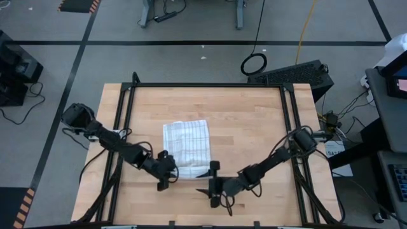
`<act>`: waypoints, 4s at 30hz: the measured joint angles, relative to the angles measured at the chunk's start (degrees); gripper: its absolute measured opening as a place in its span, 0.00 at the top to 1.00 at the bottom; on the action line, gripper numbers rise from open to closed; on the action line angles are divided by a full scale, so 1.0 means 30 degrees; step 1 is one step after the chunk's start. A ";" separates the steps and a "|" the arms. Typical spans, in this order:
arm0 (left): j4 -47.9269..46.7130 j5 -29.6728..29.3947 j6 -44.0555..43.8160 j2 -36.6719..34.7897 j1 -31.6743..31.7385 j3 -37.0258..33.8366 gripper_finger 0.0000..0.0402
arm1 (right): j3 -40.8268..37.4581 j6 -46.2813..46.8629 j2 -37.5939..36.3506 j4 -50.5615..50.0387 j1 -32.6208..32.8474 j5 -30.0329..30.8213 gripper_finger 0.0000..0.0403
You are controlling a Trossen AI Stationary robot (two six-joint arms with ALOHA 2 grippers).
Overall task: Roll towel
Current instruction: Roll the white towel
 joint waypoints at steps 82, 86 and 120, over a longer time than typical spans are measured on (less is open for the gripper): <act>-0.0699 -0.9343 0.4671 0.2208 -0.1776 -0.0176 0.47 | -0.2661 1.2126 0.1049 0.1459 -0.6991 -1.0601 0.81; -0.0572 -0.8462 0.4401 0.2178 -0.1507 -0.0141 0.65 | -0.2736 1.0354 0.0404 0.1259 -0.6977 -1.0836 0.74; 0.1106 0.4255 0.2297 0.1027 0.3675 -0.0189 0.79 | -0.2674 0.1237 0.1749 0.5073 -0.2953 -0.3283 0.35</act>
